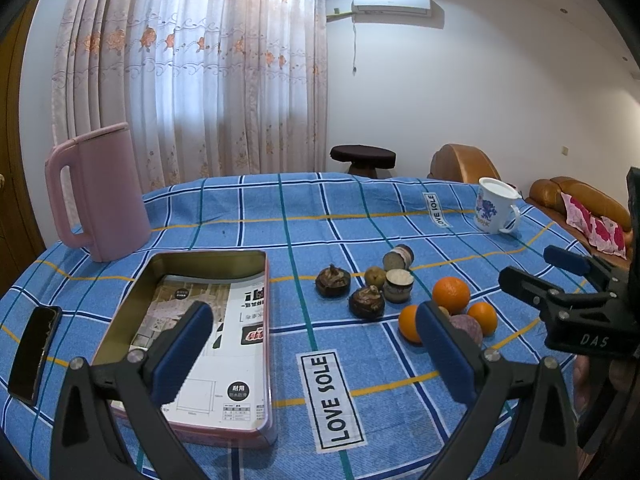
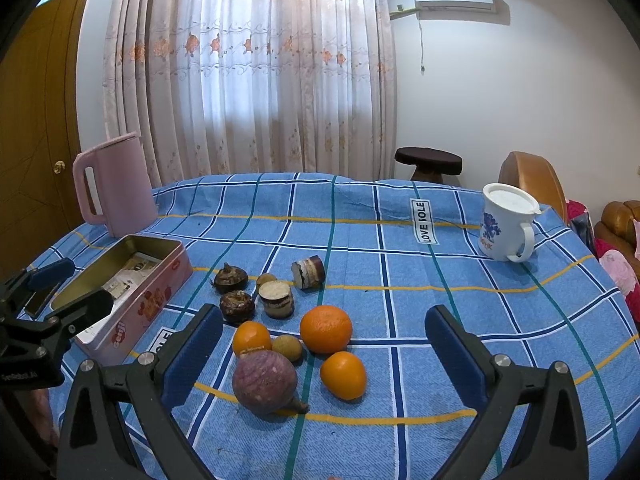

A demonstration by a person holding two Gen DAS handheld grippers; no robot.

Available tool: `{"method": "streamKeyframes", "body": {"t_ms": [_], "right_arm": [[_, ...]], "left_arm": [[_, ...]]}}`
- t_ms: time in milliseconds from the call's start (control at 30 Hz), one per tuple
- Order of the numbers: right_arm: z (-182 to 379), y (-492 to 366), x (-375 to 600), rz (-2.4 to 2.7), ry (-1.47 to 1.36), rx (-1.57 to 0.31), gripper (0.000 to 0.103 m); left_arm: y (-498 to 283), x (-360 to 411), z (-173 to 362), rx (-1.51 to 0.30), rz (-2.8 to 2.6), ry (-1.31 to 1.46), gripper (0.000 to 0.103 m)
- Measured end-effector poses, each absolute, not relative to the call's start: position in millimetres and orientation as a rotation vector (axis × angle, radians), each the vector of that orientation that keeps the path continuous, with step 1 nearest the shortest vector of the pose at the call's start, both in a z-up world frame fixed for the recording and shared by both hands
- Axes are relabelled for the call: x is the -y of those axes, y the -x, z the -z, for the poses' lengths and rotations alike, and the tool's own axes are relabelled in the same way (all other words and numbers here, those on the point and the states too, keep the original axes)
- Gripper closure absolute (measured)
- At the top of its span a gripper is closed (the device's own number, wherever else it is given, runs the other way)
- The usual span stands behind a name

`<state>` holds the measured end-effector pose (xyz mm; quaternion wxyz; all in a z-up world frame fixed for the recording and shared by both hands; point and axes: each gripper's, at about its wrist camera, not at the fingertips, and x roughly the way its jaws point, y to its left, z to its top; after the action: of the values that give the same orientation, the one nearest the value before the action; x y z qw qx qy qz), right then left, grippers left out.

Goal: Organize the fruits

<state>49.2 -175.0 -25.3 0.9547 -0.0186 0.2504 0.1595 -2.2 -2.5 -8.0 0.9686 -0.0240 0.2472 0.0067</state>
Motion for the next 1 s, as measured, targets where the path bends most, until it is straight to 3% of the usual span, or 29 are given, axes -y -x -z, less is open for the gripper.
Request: {"method": "streamKeyframes", "body": {"t_ms": [1000], "right_arm": [[29.1, -52.1, 179.1, -0.319, 0.037, -0.521, 0.001]], "left_arm": [[-1.3, 7.8, 12.6, -0.517, -0.005, 0.062, 0.000]]}}
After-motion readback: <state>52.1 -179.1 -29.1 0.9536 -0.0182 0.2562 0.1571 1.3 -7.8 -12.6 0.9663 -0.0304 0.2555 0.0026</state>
